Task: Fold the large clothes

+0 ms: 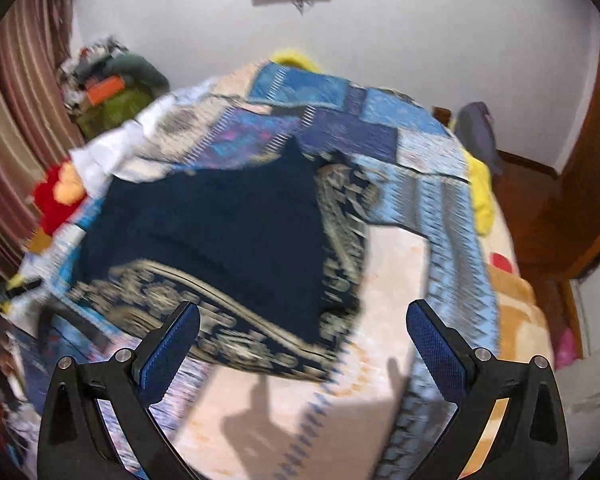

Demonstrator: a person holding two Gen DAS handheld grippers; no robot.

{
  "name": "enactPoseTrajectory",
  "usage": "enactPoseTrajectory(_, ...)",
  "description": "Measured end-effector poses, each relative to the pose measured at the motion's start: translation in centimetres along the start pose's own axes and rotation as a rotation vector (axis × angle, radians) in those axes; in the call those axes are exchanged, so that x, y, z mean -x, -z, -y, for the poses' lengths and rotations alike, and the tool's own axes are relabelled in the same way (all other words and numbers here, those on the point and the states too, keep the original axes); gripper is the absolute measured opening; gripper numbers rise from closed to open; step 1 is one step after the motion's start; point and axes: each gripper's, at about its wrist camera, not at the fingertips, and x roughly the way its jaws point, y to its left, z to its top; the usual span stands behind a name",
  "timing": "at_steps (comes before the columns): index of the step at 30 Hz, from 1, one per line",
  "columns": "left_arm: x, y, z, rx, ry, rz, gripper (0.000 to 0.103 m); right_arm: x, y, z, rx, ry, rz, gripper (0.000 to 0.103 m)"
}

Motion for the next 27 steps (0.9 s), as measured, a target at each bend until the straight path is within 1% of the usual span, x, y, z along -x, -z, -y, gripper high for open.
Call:
enactPoseTrajectory(2, -1.7, 1.1, 0.8, 0.017, 0.055, -0.055, 0.103, -0.3, -0.7, -1.5, 0.000, -0.053, 0.002, 0.103)
enactPoseTrajectory(4, -3.3, 1.9, 1.3, 0.039, 0.091, -0.093, 0.103, -1.0, -0.9, -3.2, 0.010, -0.100, -0.008, 0.103)
enactPoseTrajectory(6, -5.4, 2.7, 1.7, 0.069, 0.135, -0.145, 0.103, -2.4, -1.2, -4.8, 0.021, -0.138, -0.024, 0.103)
enactPoseTrajectory(8, -6.9, 3.1, 1.8, 0.114, 0.187, -0.181, 0.103, -3.9, -1.1, -5.9, 0.038, -0.154, -0.043, 0.103)
enactPoseTrajectory(9, -7.9, 3.3, 1.8, 0.148, 0.233, -0.201, 0.103, -5.3, -1.0, -6.8, 0.059, -0.157, -0.060, 0.103)
enactPoseTrajectory(11, -9.0, 3.2, 1.7, 0.187, 0.289, -0.213, 0.103, -7.3, -0.7, -7.7, 0.097, -0.152, -0.089, 0.103)
enactPoseTrajectory(12, -9.7, 3.0, 1.7, 0.205, 0.316, -0.209, 0.103, -8.7, -0.4, -8.0, 0.124, -0.129, -0.116, 0.103)
enactPoseTrajectory(13, -10.3, 2.6, 1.7, 0.212, 0.334, -0.198, 0.103, -10.4, -0.1, -8.1, 0.149, -0.096, -0.154, 0.103)
enactPoseTrajectory(15, -11.1, 1.5, 1.7, 0.221, 0.343, -0.172, 0.102, -13.5, 0.8, -7.8, 0.187, -0.044, -0.239, 0.103)
enactPoseTrajectory(16, -11.5, 0.8, 1.8, 0.224, 0.356, -0.160, 0.097, -14.5, 1.2, -7.5, 0.195, -0.036, -0.265, 0.103)
enactPoseTrajectory(17, -11.7, 0.2, 1.7, 0.228, 0.367, -0.151, 0.091, -14.9, 1.5, -7.2, 0.205, -0.049, -0.264, 0.103)
enactPoseTrajectory(18, -12.0, -0.5, 1.7, 0.235, 0.380, -0.138, 0.089, -14.6, 1.6, -6.8, 0.220, -0.071, -0.234, 0.103)
enactPoseTrajectory(21, -12.4, -2.6, 1.5, 0.260, 0.420, -0.091, 0.078, -14.3, 1.6, -6.4, 0.245, -0.092, -0.234, 0.103)
enactPoseTrajectory(23, -12.6, -3.6, 1.0, 0.309, 0.445, -0.067, 0.066, -14.2, 1.7, -5.9, 0.240, -0.117, -0.229, 0.103)
enactPoseTrajectory(24, -12.7, -3.9, 0.6, 0.338, 0.455, -0.057, 0.064, -14.0, 1.7, -5.6, 0.230, -0.128, -0.227, 0.103)
enactPoseTrajectory(26, -12.5, -3.8, -0.1, 0.389, 0.464, -0.034, 0.053, -13.9, 1.6, -5.1, 0.206, -0.150, -0.226, 0.103)
enactPoseTrajectory(27, -12.4, -3.7, -0.4, 0.419, 0.472, -0.025, 0.052, -13.8, 1.5, -4.8, 0.190, -0.165, -0.227, 0.102)
